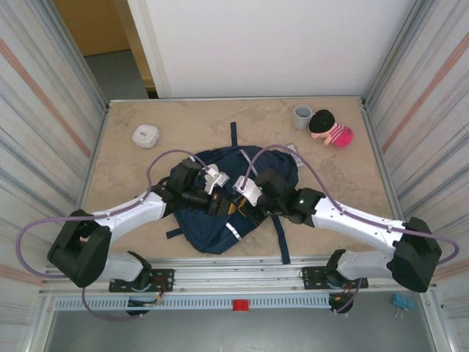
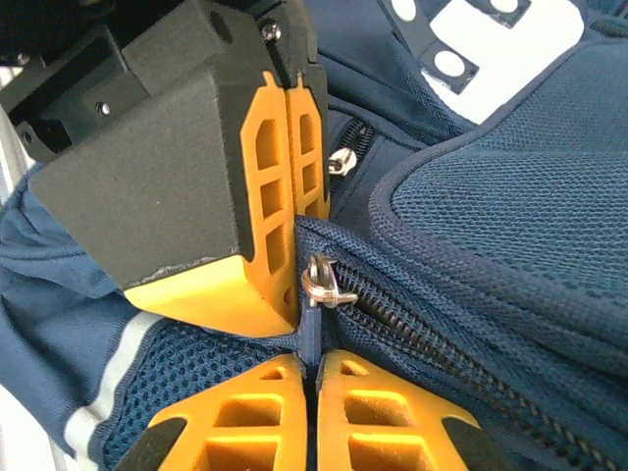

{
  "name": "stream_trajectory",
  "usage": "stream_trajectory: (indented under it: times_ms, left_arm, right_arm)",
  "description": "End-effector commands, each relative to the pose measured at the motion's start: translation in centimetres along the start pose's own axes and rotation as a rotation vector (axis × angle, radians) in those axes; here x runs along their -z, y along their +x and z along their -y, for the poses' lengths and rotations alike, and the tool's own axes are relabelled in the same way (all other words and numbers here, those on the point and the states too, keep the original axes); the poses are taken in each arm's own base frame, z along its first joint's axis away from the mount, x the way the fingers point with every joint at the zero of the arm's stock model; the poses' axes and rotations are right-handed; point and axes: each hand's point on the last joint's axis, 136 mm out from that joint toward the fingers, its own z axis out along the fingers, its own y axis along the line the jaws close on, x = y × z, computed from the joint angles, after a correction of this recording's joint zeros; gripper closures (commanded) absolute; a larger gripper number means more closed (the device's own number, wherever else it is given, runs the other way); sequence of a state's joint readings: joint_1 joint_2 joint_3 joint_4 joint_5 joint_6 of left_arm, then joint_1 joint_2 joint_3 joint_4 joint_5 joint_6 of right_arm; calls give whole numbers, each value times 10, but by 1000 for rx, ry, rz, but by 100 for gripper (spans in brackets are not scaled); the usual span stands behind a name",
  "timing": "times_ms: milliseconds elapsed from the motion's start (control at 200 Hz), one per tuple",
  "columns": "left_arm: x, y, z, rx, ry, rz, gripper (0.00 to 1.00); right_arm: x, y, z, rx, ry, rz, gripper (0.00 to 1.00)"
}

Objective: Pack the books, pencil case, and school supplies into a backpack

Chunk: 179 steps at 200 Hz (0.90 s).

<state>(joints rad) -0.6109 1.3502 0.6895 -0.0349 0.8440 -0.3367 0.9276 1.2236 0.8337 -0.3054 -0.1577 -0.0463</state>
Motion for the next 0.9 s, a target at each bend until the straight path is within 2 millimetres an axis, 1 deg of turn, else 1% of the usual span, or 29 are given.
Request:
stream_trajectory:
  times_ms: [0, 80, 140, 220, 321, 426, 591, 702, 742, 802, 867, 892]
  left_arm:
    - [1, 0, 3, 9, 12, -11, 100]
    - [1, -1, 5, 2, 18, -7, 100]
    - [2, 1, 1, -4, -8, -11, 100]
    - [3, 5, -11, -18, -76, -18, 100]
    - [4, 7, -21, -57, -132, -9, 94]
    - [3, 1, -18, -131, -129, 36, 83]
    - [3, -13, -13, -226, -132, 115, 69]
    - [4, -19, -12, -263, -131, 157, 63]
    - [4, -20, -12, -270, -128, 165, 58]
    - [3, -22, -9, -286, -117, 176, 46]
    - [1, -21, -7, -315, -116, 178, 36]
    - [0, -21, -8, -327, -126, 178, 33]
  right_arm:
    - [4, -15, -15, -110, -109, 9, 100]
    - [-1, -15, -12, -192, -125, -8, 100]
    - [-1, -14, -9, -274, -163, -21, 100]
    - [4, -16, -2, -392, -210, -12, 100]
    - [13, -21, 4, -502, -272, 29, 100]
    - [18, -27, 1, -572, -329, 47, 100]
    - [19, -20, -3, -667, -415, 15, 100]
    - [20, -17, -5, -705, -451, 9, 100]
    - [19, -16, -5, -715, -463, 7, 100]
    - [18, -16, -6, -732, -483, 4, 100]
    - [17, -17, -7, -749, -503, 6, 100]
    - [16, -17, -7, -756, -511, 6, 100]
